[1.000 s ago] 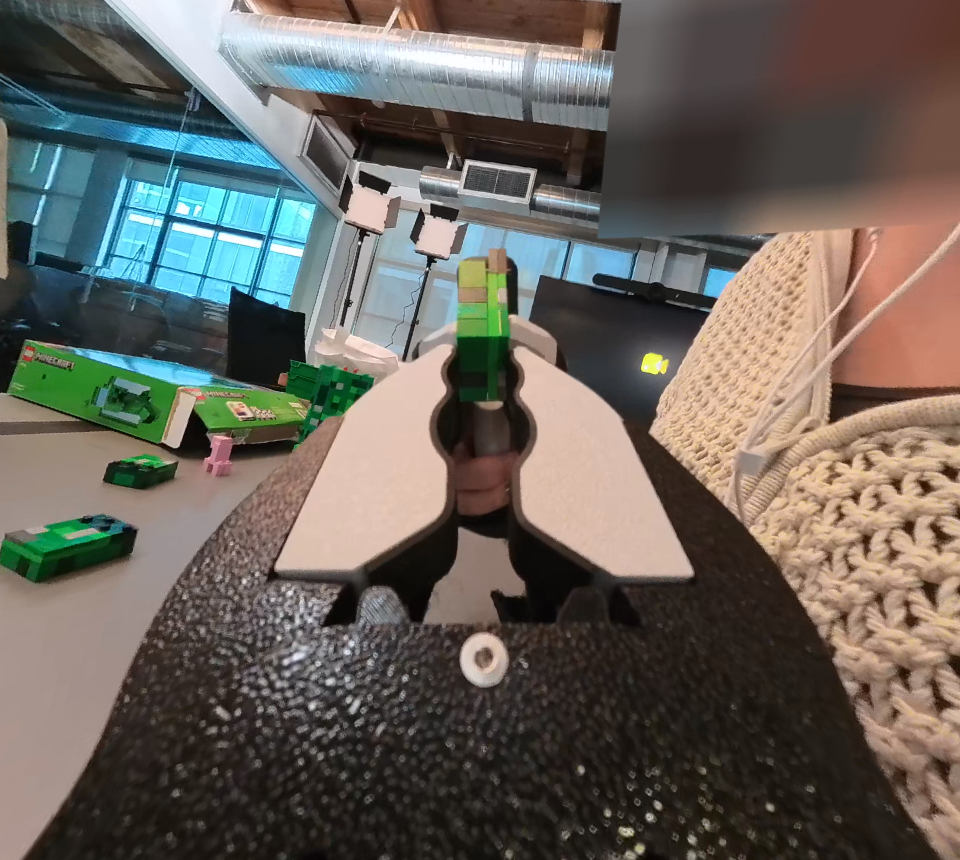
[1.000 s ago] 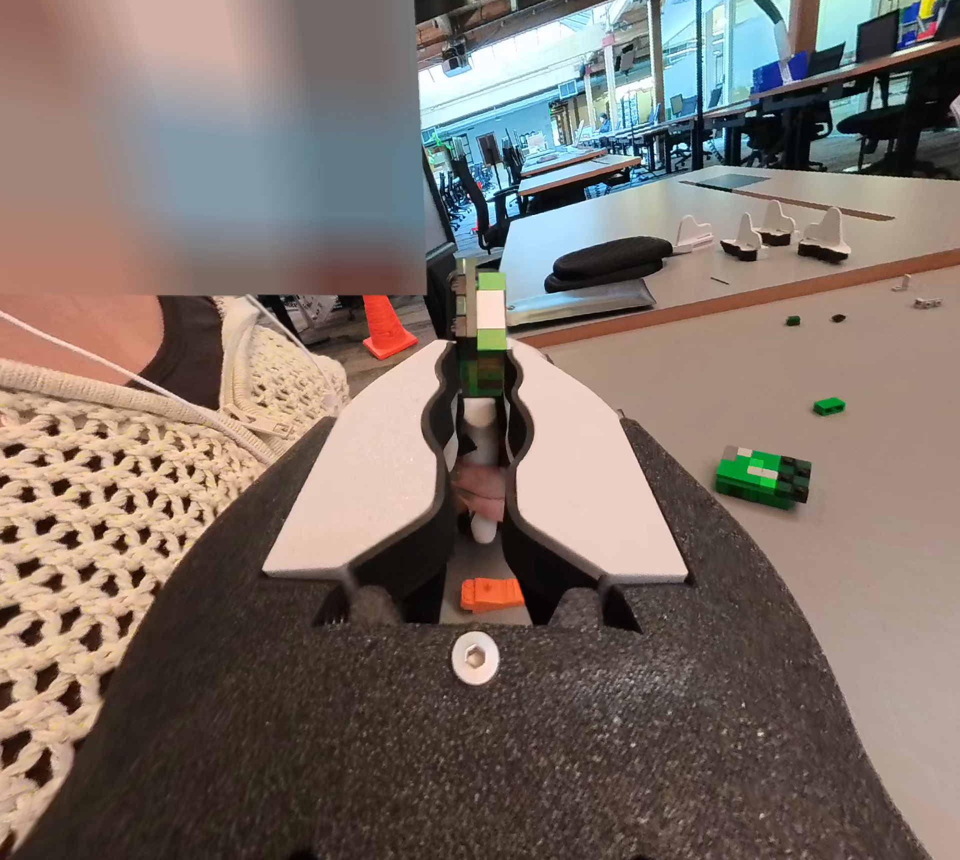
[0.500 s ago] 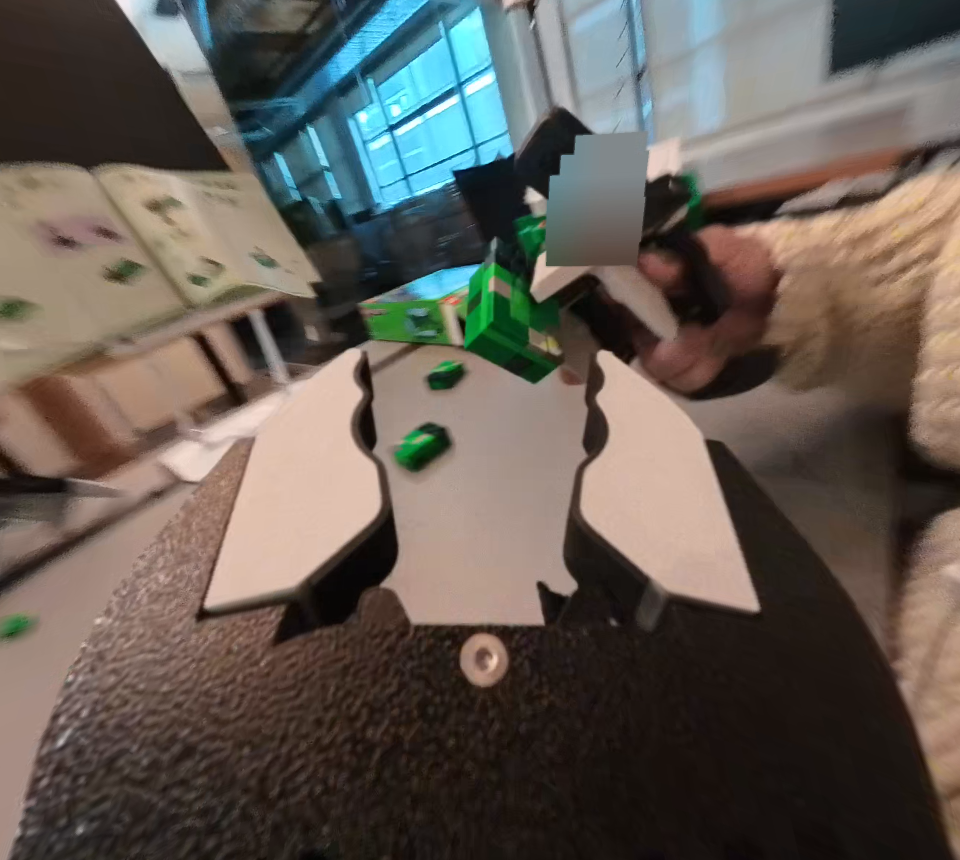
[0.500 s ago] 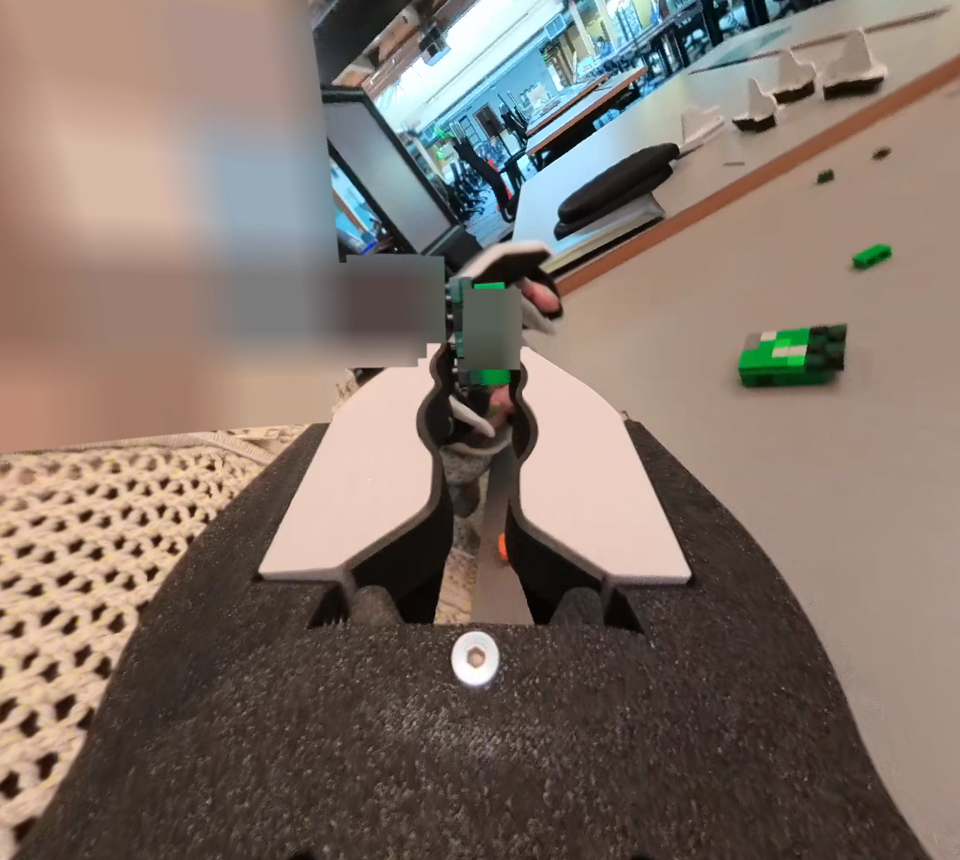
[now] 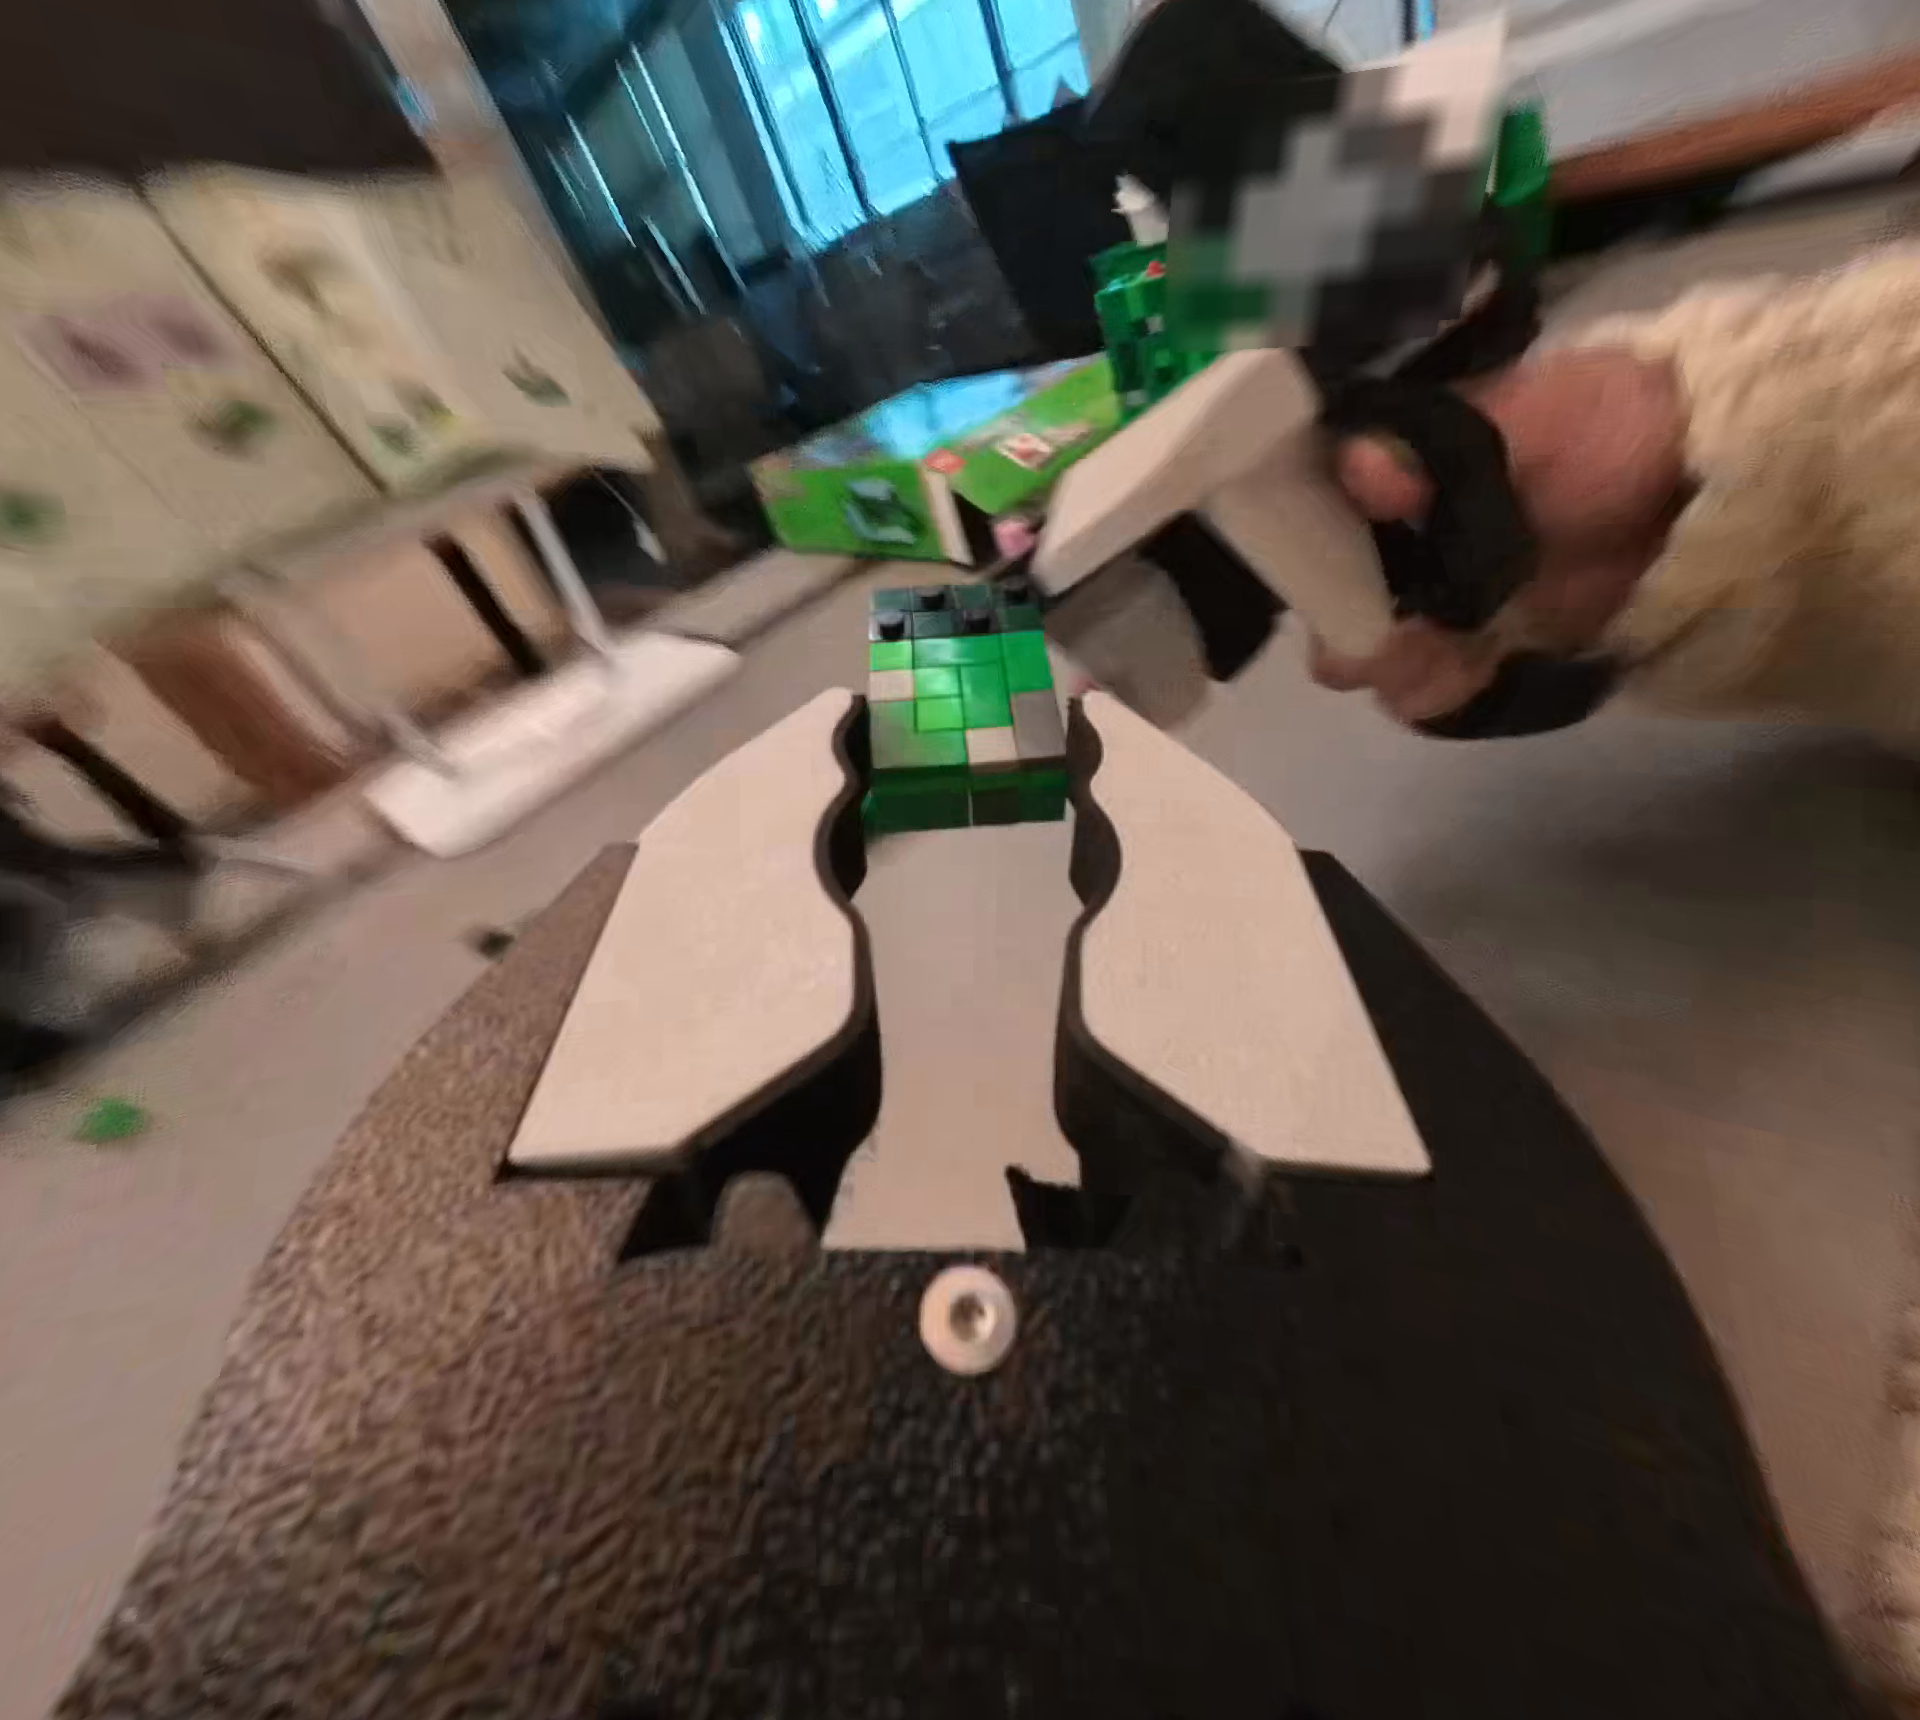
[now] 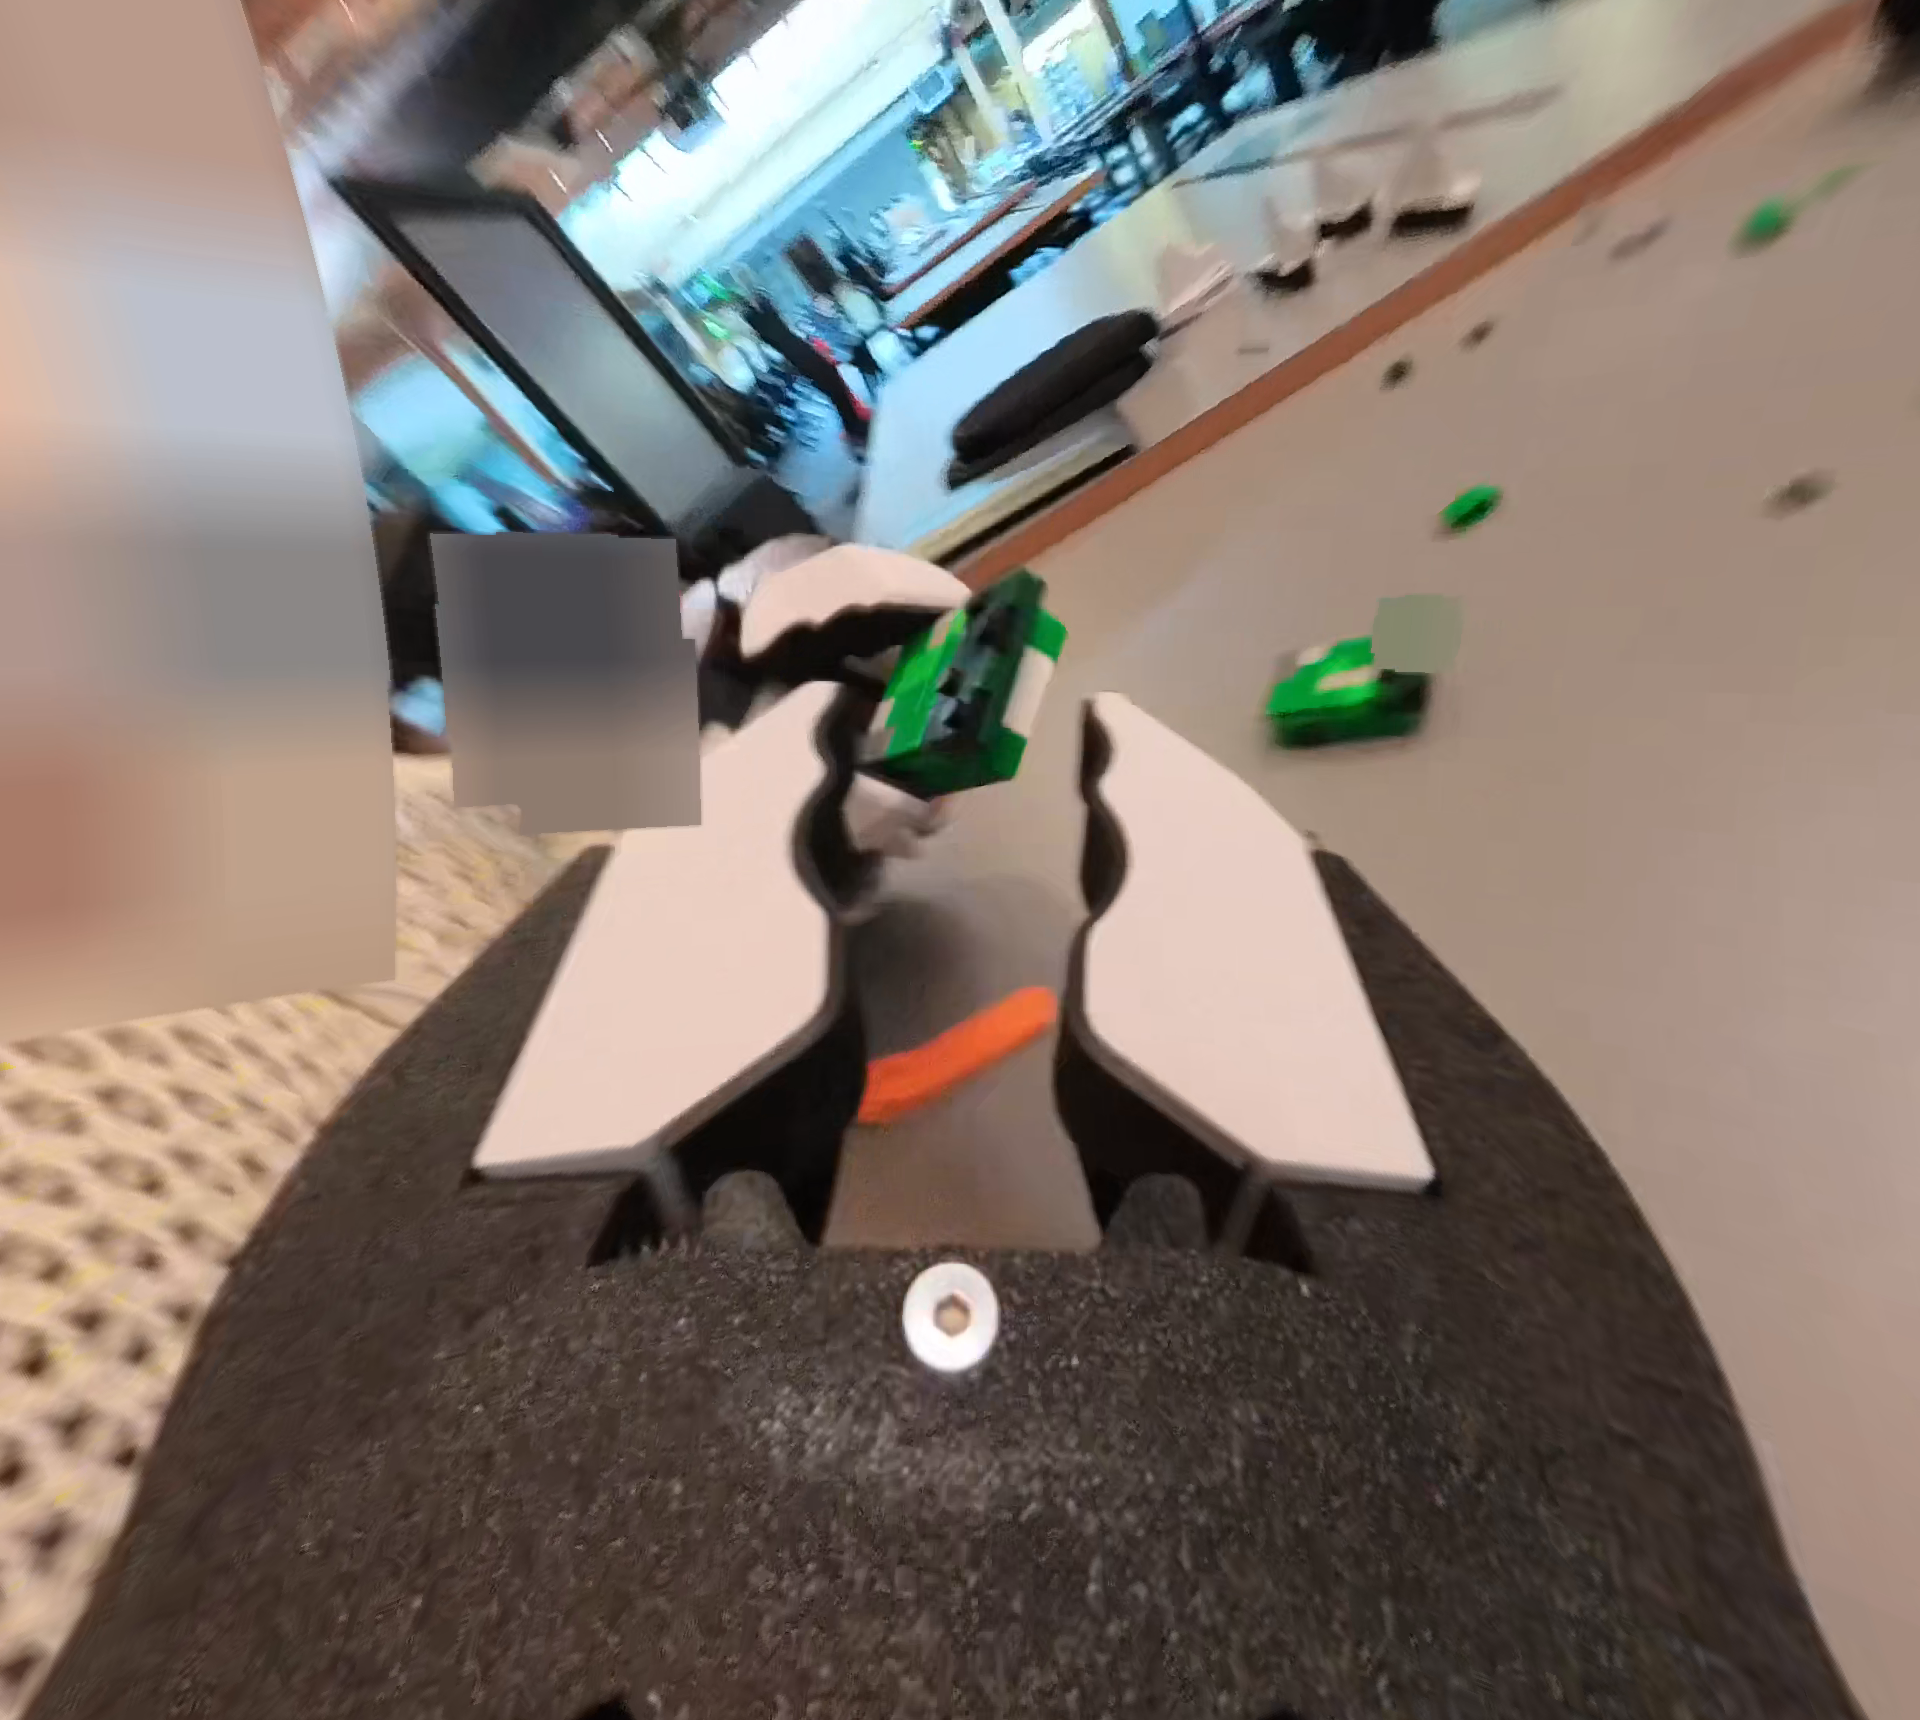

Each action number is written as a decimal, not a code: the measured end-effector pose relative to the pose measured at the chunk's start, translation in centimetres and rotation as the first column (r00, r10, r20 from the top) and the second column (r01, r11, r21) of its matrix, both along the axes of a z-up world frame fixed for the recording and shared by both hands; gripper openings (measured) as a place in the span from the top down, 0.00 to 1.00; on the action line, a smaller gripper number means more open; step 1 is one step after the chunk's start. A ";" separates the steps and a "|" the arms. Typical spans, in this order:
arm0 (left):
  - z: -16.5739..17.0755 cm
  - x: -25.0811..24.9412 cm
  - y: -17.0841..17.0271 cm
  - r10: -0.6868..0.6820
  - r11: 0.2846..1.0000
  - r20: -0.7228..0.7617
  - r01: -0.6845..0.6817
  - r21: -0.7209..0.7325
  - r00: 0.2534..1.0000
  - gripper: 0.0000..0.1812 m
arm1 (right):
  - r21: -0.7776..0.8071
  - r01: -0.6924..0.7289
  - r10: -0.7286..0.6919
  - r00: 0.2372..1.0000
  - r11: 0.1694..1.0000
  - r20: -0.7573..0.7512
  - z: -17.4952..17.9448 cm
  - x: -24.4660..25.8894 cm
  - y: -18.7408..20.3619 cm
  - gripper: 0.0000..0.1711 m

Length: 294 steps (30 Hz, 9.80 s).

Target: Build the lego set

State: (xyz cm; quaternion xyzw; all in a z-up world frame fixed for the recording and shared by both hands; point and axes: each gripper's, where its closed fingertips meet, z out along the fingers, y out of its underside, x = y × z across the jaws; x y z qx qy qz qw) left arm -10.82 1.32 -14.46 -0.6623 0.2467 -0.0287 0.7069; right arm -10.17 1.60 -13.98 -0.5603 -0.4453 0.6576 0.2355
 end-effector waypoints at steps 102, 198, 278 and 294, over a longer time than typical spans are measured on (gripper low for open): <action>-12.0 3.0 9.8 -0.252 0.790 -0.170 0.101 -0.605 0.953 0.77 | 0.621 0.754 -0.724 0.549 0.213 -0.418 -1.3 2.1 18.8 1.00; -10.8 -2.2 19.6 -0.439 0.819 -0.518 0.090 -0.566 0.734 0.81 | 0.514 0.768 -0.699 0.604 0.382 -0.383 -1.2 3.8 20.0 1.00; -12.2 1.9 11.2 -0.167 0.732 -0.171 0.006 -0.681 0.971 0.80 | 0.478 0.558 -0.583 0.805 0.678 -0.112 -3.2 2.4 19.2 0.79; -2.9 0.2 6.3 -0.140 0.442 0.691 0.670 -0.597 0.709 0.81 | 0.780 0.114 0.027 0.986 0.615 -0.166 -2.9 -1.7 6.0 0.83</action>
